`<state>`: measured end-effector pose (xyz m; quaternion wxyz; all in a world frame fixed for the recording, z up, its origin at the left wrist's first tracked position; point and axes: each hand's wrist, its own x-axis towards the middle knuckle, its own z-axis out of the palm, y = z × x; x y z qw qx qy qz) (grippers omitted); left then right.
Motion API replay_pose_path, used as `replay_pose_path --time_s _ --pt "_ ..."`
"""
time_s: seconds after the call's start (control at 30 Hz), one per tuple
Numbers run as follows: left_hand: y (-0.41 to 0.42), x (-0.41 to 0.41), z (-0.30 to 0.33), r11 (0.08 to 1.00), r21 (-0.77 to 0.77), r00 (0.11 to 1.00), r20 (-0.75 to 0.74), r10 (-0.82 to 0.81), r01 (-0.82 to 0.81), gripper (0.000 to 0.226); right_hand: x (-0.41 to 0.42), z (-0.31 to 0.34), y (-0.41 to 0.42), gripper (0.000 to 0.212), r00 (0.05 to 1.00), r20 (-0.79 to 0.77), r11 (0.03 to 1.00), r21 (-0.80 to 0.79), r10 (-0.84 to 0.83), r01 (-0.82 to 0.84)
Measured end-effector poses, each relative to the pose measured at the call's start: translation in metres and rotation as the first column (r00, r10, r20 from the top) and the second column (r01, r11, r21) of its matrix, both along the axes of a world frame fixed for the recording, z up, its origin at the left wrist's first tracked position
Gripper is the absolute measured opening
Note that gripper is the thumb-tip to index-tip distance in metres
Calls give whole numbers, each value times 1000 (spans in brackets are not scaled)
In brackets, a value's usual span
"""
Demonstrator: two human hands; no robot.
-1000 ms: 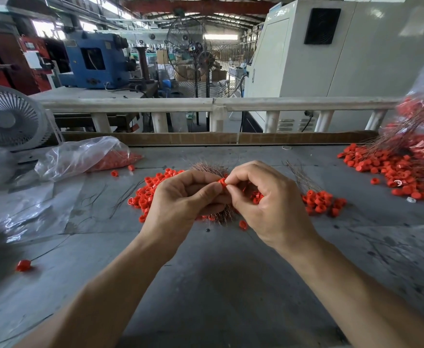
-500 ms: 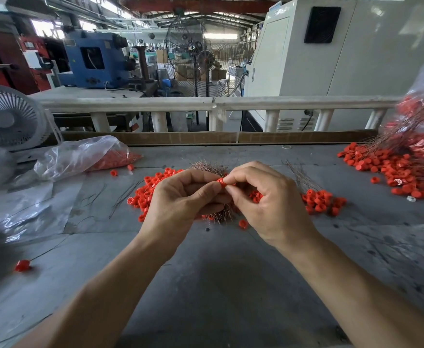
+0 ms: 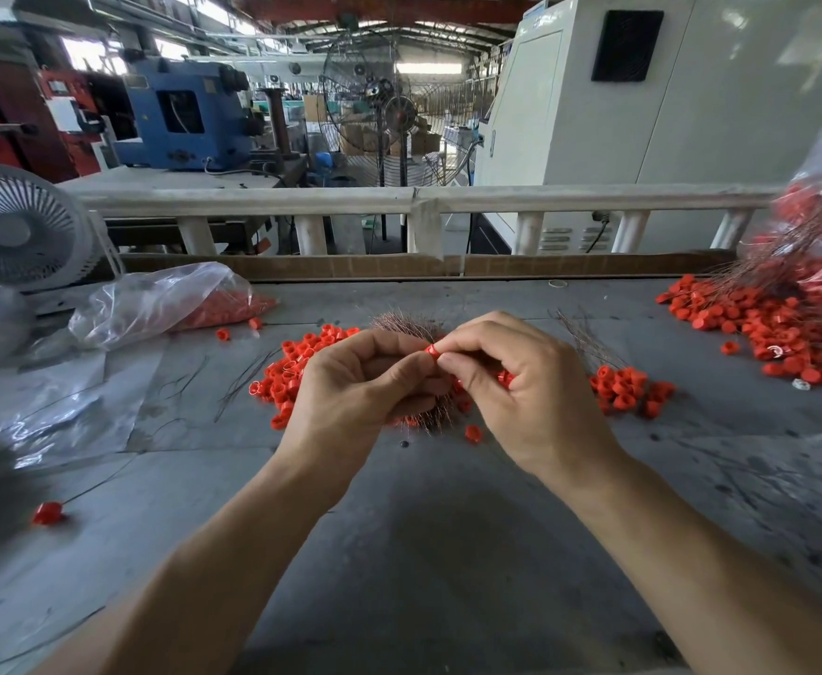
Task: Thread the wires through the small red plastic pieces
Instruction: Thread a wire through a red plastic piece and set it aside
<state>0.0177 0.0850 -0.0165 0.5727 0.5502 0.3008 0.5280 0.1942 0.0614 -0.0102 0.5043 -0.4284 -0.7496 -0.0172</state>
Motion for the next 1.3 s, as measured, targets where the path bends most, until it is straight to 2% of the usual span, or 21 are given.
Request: replay_pose_path --time_s 0.23,0.5,0.73,1.0,1.2,1.3 --pt "-2 1 0 997 76 1000 -14 11 -10 8 -5 -1 -2 5 1000 -26 1000 26 -18 18" --pt "-2 1 1 995 94 999 -40 24 -21 12 -6 2 -3 5 997 56 997 61 -48 45" --pt "-1 1 0 996 77 996 -80 39 -33 15 -2 3 1 5 991 133 999 21 -33 31" --pt "0 0 0 993 -120 1000 24 14 -11 17 -8 -4 1 11 997 68 999 5 -36 35" --pt "0 2 -2 983 -186 1000 16 1 2 28 -19 -5 -2 12 956 180 972 77 -232 221" --pt "0 2 -3 975 -223 1000 26 -3 9 26 -22 -5 -4 13 942 192 961 79 -274 263"
